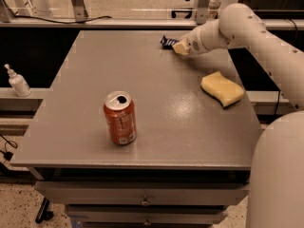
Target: Move rxbar blueberry near coke can
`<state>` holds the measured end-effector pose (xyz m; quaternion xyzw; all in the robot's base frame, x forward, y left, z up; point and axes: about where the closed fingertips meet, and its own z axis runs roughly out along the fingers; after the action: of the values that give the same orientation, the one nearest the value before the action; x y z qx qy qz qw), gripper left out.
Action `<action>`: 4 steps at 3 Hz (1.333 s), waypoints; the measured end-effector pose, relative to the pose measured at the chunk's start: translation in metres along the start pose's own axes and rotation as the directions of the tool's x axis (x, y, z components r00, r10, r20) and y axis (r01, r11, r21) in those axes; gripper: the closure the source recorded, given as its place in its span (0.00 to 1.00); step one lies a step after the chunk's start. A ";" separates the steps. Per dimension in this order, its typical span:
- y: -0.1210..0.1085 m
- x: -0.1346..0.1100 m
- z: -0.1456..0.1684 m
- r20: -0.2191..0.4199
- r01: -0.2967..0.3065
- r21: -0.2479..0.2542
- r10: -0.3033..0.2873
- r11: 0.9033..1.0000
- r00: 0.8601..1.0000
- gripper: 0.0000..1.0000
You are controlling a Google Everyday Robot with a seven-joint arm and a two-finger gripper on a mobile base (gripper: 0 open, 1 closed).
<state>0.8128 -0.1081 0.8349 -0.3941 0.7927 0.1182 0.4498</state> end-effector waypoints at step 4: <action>0.058 -0.041 -0.106 0.141 0.103 -0.088 -0.090 0.991 0.986 1.00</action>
Offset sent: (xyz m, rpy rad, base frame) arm -0.1406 0.0098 0.1062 0.1016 -0.1026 0.2275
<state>0.7163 -0.1059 0.9183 -0.4439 0.7335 0.1603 0.4890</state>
